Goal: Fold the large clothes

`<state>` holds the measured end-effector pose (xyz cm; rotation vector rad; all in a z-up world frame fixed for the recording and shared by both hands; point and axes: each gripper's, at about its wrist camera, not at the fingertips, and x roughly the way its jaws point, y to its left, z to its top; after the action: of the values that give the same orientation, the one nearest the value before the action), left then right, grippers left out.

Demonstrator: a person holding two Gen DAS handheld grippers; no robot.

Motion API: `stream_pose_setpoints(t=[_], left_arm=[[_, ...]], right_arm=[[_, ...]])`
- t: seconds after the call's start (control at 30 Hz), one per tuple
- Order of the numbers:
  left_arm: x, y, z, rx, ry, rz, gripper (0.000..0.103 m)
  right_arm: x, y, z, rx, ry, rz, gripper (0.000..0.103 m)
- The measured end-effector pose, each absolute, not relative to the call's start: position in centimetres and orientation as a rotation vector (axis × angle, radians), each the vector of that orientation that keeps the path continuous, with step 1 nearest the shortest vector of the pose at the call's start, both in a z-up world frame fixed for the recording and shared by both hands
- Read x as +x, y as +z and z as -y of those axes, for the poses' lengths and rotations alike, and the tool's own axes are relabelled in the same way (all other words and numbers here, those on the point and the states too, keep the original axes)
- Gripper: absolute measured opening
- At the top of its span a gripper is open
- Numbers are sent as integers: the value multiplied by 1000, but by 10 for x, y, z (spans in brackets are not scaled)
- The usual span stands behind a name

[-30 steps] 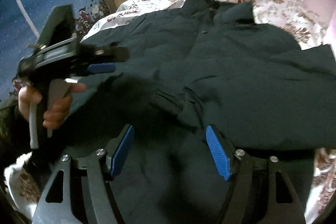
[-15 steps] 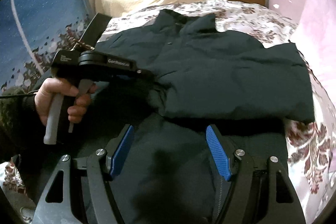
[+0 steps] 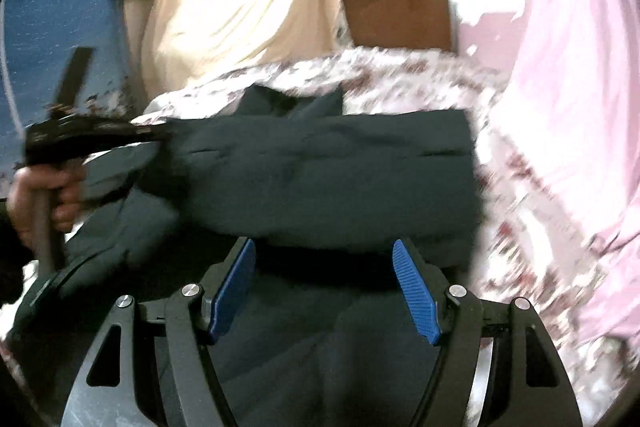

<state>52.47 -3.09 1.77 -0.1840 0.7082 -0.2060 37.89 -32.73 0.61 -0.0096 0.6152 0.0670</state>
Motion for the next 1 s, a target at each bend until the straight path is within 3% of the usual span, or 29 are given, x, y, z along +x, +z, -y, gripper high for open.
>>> stream_pose_setpoints(t=[0.03,0.27,0.43,0.63,1.0], left_arm=[[524,23,18,-165,-169,-693,4],[536,8,-43,-143,10,-728,4],[549,-32,-45,-102,53,-810,4],[560,-77,-54,-110,81,-881,5],[550,-81,-67,-210,88,-915,10]], right_arm=[[385,9,328,-21,52,-611,74],[472,3,337,-4,18,-687,74],[537,-53,334,33,10,-837,70],[559,-106,320,-13,4,-960,70],[554,-111,316,-14,-4,-907,73]])
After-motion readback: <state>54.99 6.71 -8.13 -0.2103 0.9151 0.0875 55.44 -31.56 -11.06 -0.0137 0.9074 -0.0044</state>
